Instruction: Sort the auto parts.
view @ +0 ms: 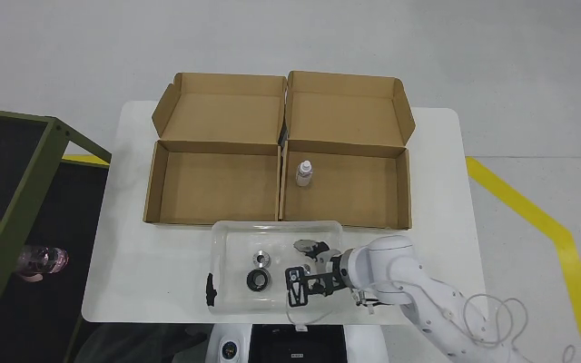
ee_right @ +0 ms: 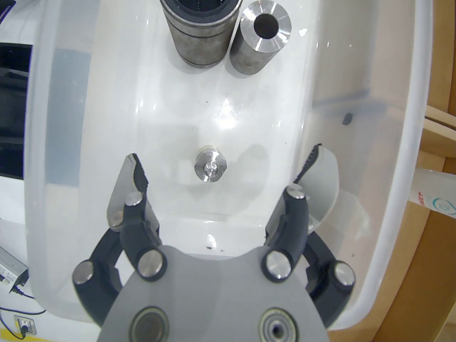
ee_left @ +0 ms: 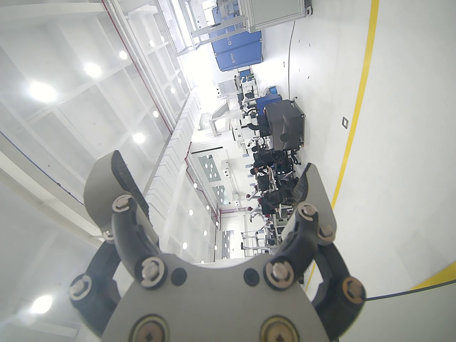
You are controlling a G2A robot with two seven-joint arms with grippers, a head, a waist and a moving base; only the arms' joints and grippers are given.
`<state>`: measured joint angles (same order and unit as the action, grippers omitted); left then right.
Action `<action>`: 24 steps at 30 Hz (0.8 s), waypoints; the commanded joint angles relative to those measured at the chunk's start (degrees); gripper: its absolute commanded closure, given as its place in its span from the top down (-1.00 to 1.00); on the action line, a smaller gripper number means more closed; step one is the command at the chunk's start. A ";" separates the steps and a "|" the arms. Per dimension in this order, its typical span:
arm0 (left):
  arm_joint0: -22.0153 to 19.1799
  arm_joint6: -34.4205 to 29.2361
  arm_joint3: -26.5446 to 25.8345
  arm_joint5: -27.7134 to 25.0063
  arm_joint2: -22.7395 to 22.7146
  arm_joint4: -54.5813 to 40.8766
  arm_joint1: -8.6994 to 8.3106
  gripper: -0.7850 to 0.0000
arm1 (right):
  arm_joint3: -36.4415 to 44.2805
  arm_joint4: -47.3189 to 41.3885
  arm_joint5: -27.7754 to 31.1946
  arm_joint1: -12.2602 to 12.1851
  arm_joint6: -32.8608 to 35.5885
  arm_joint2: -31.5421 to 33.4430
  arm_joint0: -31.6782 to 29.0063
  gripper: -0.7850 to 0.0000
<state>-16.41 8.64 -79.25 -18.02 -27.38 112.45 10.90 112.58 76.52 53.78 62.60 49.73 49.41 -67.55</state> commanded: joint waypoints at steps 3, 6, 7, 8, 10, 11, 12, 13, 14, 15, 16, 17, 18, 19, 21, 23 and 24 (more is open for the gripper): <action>0.00 0.00 0.00 0.00 0.00 0.00 0.00 1.00 | -0.76 -0.08 -0.74 0.11 1.41 -1.01 0.83 0.02; 0.00 0.00 0.00 0.00 0.00 0.00 0.00 1.00 | -1.26 0.21 -1.09 0.13 1.87 -2.11 1.48 -0.04; 0.00 0.00 0.00 0.00 0.00 0.00 0.00 1.00 | -1.46 0.22 -1.02 0.12 1.79 -2.50 1.75 -0.04; 0.00 0.00 0.00 0.00 0.00 0.00 0.00 1.00 | -1.68 0.24 -1.06 0.10 1.83 -2.84 2.01 -0.05; 0.00 0.00 0.00 0.00 0.00 0.00 0.00 1.00 | -2.14 0.49 -1.19 0.02 1.96 -3.62 2.59 -0.09; 0.00 0.00 0.00 0.00 0.00 0.00 0.00 1.00 | -2.39 0.53 -1.35 -0.02 2.13 -3.93 2.87 -0.11; 0.00 0.00 0.00 0.00 0.00 0.00 0.00 1.00 | -2.54 0.40 -1.49 -0.05 2.26 -4.18 3.13 -0.18; 0.00 0.00 0.00 0.00 0.00 0.00 0.00 1.00 | -2.70 0.27 -1.60 -0.08 2.38 -4.43 3.37 -0.30; 0.00 0.00 0.00 0.00 0.00 0.00 0.00 1.00 | -2.82 0.09 -1.70 -0.11 2.47 -4.64 3.59 -0.41; 0.00 0.00 0.00 0.00 0.00 0.00 0.00 1.00 | -2.96 -0.02 -1.80 -0.15 2.57 -4.88 3.79 -0.58; 0.00 0.00 0.00 0.00 0.00 0.00 0.00 1.00 | -3.06 -0.20 -1.90 -0.18 2.67 -5.08 3.96 -0.75; 0.00 0.00 0.00 0.00 0.00 0.00 0.00 1.00 | -3.12 -0.44 -2.02 -0.20 2.79 -5.23 4.12 -0.97; 0.00 0.00 0.00 0.00 0.00 0.00 0.00 1.00 | -3.14 -0.63 -2.13 -0.23 2.91 -5.38 4.27 -1.00; 0.00 0.00 0.00 0.00 0.00 0.00 0.00 1.00 | -3.14 -0.82 -2.19 -0.26 2.97 -5.56 4.41 -1.00; 0.00 0.00 0.00 0.00 0.00 0.00 0.00 1.00 | -2.96 -1.11 -2.34 -0.32 3.12 -5.81 4.74 -1.00; 0.00 0.00 0.00 0.00 0.00 0.00 0.00 1.00 | -2.37 -1.72 -2.43 -0.34 2.76 -5.74 5.01 -1.00; 0.00 0.00 0.00 0.00 0.00 0.00 0.00 1.00 | -2.05 -1.82 -2.46 -0.37 2.51 -5.62 5.12 -1.00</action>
<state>-16.41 8.64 -79.25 -18.02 -27.38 112.45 10.90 110.23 74.85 51.33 62.24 52.51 43.66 -62.52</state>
